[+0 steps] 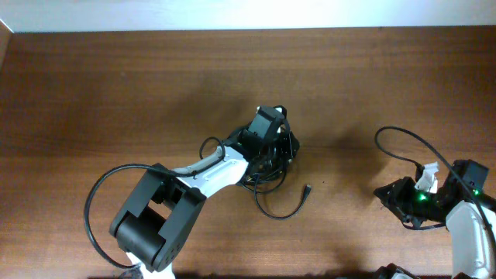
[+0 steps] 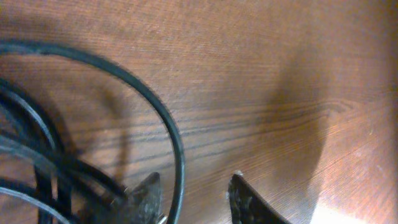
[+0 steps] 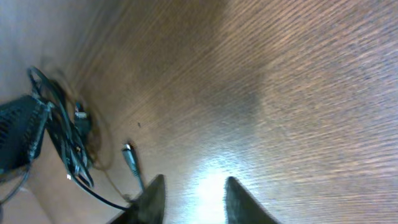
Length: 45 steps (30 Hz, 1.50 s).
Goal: Untangle cables
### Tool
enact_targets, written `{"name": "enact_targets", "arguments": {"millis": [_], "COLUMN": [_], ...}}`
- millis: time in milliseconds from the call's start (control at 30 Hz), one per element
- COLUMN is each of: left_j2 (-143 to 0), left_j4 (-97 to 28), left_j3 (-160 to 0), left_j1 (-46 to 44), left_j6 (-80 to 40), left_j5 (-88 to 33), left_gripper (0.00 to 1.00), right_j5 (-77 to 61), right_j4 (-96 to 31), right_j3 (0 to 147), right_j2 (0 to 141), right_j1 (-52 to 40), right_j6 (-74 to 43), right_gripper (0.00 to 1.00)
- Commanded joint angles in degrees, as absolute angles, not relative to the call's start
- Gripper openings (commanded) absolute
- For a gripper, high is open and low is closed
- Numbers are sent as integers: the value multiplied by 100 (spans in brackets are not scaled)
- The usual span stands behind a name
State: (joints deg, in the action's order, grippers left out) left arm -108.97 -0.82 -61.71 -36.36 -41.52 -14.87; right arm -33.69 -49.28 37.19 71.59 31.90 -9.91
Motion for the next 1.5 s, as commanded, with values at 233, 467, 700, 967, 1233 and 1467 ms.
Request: {"name": "enact_targets", "arguments": {"millis": [233,467,700,967,1233,1467], "left_j2": [-10477,-9931,-9942,-10217,-10709,-10720], "left_j4": [-373,-1085,-1568,-991,-941,-327], "left_j3": [-6274,-6274,-6272,-6272,-6272,-6272], "left_j1": [-3280,-3181,-3286,-3284,-3286,-3284], "left_j6": [-3839,-3249,-3946,-4541,-6869,-6947], "left_j5": [-2346,-1544,-692,-189,-220,-123], "left_gripper": [53,71,70,64,57,57], "right_j5": [-3022,-2731,-2729,-2731,-2711,-2473], "right_j4": [-4950,-4925,-4928,-4956,-4974,-4976], "right_j3": [3693,3693,3693,3693,3693,3693], "right_j2": [7175,7175,7175,7175,7175,7175], "right_j1": [3223,3223,3223,3223,3223,3223], "right_j6": [-923,-923,-923,-923,-923,-923], "right_gripper": [73,84,91,91,91,90]}}
